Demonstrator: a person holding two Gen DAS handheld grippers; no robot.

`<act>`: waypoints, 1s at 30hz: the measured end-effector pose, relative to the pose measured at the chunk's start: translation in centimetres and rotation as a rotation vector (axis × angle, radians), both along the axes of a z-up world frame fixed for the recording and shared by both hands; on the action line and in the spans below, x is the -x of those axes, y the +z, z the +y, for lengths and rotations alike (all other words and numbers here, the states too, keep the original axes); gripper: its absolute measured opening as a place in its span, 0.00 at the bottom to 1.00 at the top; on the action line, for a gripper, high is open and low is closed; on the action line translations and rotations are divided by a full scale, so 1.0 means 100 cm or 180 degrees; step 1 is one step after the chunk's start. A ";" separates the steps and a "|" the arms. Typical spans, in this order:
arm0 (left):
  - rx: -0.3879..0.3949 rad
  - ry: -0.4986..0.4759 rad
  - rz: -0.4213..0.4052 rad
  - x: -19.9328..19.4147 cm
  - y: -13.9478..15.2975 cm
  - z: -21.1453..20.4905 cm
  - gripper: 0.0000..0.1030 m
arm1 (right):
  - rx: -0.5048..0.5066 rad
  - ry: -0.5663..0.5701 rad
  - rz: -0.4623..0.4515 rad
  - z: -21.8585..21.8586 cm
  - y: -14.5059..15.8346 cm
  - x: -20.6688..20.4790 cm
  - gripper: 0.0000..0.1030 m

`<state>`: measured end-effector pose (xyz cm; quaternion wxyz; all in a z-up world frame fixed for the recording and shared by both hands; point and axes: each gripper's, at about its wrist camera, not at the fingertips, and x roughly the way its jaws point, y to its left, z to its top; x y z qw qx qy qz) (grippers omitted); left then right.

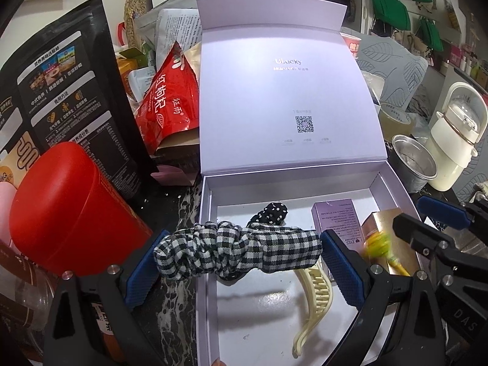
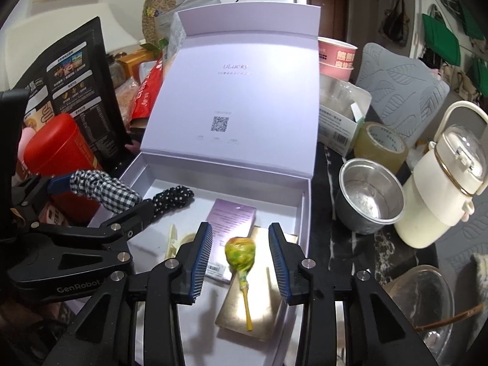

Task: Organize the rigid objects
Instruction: 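Lower the gingham scrunchie into the lavender box while the right tool lowers the lollipop beside it, then open both tools to release the scrunchie and lollipop in the box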

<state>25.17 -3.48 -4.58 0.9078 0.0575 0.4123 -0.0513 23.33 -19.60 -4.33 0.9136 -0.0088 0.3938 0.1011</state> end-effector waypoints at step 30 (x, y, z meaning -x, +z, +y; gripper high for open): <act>-0.0025 0.0096 -0.0273 0.039 0.052 0.000 1.00 | -0.0012 -0.0160 -0.0497 -0.015 0.063 0.056 0.38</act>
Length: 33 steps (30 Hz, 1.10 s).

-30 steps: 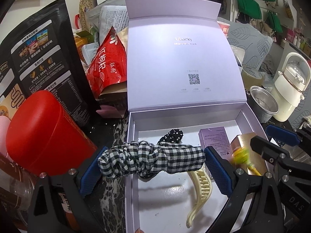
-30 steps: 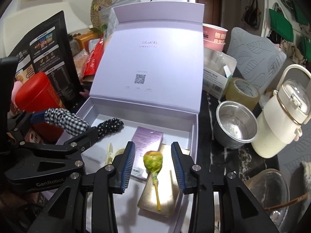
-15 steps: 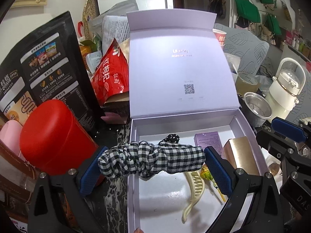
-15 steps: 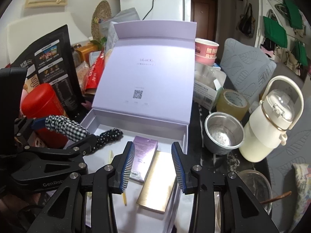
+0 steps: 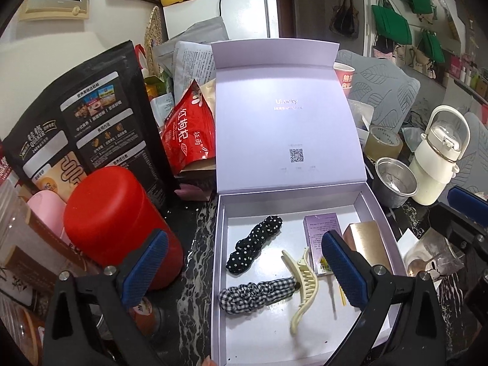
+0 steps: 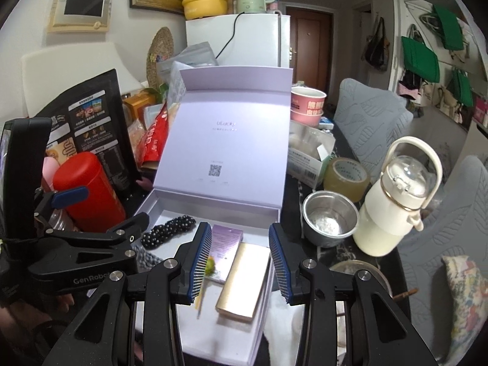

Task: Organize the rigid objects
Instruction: 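Open both tools to release the scrunchie and lollipop in the box, then withdraw both tools up and away from the lavender box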

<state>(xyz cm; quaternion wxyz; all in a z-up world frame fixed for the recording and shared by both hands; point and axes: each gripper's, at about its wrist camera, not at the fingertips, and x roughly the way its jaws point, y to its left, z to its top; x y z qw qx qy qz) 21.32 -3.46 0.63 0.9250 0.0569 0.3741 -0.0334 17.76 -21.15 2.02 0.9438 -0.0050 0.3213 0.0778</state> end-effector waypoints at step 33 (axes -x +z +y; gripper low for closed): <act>0.0128 -0.0116 -0.0456 0.135 0.063 0.008 1.00 | -0.0024 0.0104 -0.0385 -0.005 0.040 0.125 0.48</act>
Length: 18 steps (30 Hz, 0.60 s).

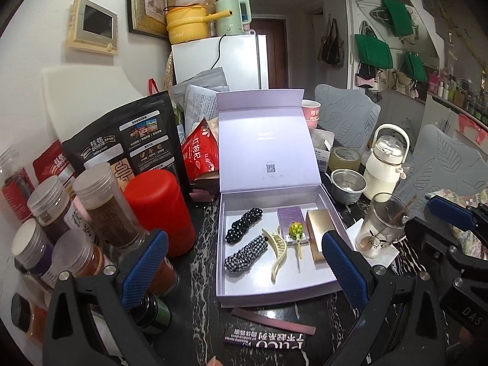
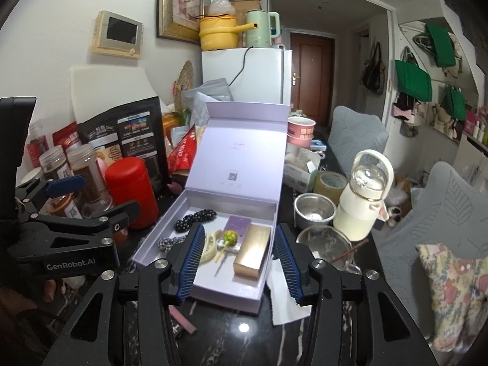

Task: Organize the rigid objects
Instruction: 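Withdraw both tools up and away from the lavender box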

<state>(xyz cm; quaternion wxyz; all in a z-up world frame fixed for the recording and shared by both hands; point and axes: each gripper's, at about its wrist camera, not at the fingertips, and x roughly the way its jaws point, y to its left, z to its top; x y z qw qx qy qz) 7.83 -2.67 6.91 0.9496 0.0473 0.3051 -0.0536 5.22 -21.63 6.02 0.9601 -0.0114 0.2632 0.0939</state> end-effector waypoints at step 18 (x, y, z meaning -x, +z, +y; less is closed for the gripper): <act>0.0099 0.0017 0.0115 0.059 -0.028 0.022 1.00 | 0.0040 0.0203 0.0012 0.019 -0.021 0.059 0.59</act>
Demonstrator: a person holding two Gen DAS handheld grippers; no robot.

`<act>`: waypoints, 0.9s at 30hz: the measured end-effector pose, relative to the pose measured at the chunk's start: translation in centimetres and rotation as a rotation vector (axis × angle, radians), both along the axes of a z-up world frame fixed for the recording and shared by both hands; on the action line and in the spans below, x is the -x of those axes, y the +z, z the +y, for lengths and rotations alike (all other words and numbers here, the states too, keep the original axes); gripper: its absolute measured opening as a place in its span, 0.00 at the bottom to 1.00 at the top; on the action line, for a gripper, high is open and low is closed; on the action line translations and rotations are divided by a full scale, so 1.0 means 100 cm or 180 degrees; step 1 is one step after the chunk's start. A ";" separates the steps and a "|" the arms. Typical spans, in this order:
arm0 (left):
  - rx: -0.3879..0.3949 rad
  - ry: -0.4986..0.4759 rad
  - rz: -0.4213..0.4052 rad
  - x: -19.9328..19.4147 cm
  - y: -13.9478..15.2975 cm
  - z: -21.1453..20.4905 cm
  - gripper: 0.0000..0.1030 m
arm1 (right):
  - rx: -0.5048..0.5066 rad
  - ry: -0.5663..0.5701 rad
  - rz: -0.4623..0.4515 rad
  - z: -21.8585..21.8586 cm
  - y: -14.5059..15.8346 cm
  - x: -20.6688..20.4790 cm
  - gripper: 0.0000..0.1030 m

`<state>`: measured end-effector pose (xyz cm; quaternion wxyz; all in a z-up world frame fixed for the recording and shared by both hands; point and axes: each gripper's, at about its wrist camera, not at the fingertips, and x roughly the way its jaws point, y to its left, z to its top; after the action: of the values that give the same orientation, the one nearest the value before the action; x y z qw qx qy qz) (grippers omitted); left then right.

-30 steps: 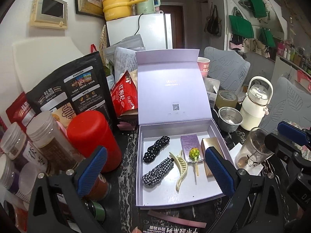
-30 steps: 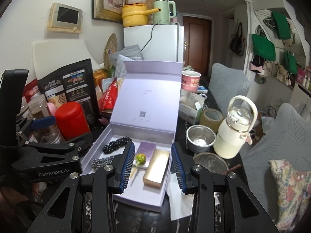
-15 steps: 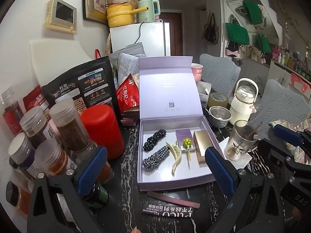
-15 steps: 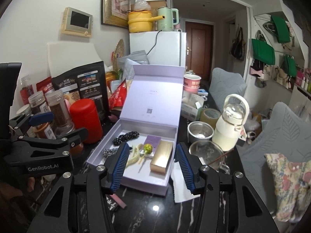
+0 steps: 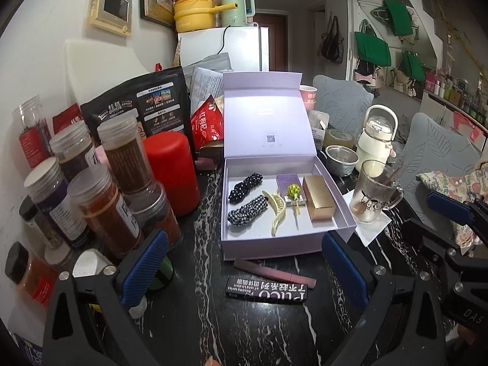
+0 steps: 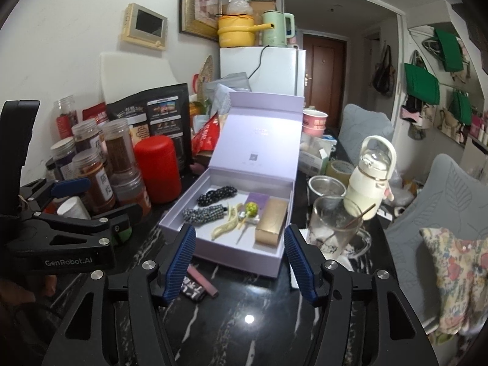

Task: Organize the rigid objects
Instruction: 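Withdraw both tools up and away from the lavender box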

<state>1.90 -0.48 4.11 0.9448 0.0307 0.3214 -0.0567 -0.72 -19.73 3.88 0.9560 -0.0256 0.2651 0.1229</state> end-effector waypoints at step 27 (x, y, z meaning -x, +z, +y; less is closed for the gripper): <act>-0.0008 0.0372 0.0740 -0.034 -0.107 -0.005 1.00 | -0.0016 0.0089 0.0713 0.001 -0.103 -0.024 0.60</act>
<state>5.33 -1.02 -6.55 0.9027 0.0064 0.4301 -0.0044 1.68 -19.66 -6.45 0.9187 -0.0131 0.3695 0.1389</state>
